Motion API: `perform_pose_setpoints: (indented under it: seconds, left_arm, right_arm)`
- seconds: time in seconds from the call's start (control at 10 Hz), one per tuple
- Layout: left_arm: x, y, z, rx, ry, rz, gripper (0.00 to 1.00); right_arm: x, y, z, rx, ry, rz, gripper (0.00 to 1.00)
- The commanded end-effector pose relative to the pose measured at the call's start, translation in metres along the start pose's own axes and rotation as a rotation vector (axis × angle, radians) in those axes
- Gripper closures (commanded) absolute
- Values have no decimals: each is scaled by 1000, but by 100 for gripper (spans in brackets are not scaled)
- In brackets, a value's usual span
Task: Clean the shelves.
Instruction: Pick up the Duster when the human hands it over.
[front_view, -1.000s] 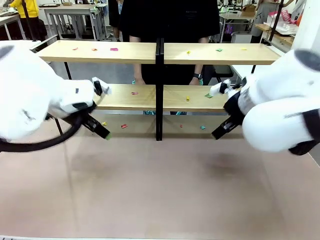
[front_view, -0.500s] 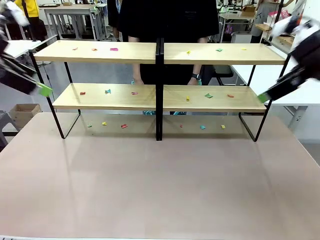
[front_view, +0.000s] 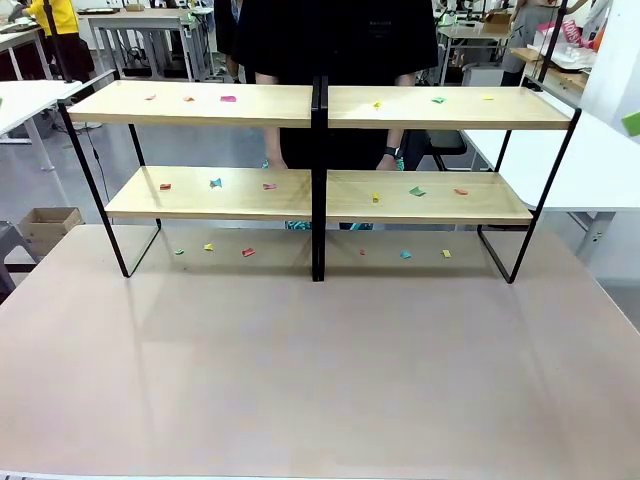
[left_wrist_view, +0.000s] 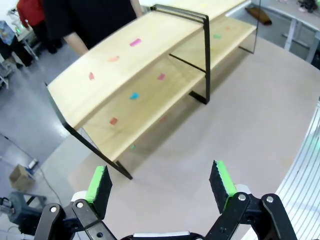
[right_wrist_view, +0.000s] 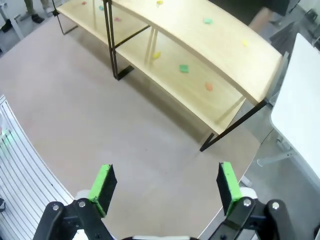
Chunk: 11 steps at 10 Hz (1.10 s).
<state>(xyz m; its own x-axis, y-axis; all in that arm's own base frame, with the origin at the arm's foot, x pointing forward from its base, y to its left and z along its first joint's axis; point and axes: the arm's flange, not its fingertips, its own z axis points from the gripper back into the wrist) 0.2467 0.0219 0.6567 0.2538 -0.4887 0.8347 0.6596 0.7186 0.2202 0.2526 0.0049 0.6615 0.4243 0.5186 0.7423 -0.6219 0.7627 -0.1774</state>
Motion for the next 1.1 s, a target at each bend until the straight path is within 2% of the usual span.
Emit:
perform_pose_setpoints:
  seconds: [0.0, 0.1, 0.3, 0.5, 1.0]
  left_arm:
    - [-18, -8, -3, 19, -65, -9, 0]
    - [-23, -10, 5, 43, -96, -1, 0]
    - [-27, -14, 17, 72, -219, -17, 0]
    - [-27, -15, 15, 83, -266, -14, 0]
    - [-27, -12, 6, 57, -241, -5, 0]
  right_arm:
    - [-6, 3, 4, 11, -27, 28, 0]
    - [-9, 4, 10, 14, -50, 34, 0]
    - [-12, 4, 20, 17, -93, 41, 0]
    - [-12, 4, 24, 14, -107, 47, 0]
    - [-16, 2, 26, 38, -124, 57, 0]
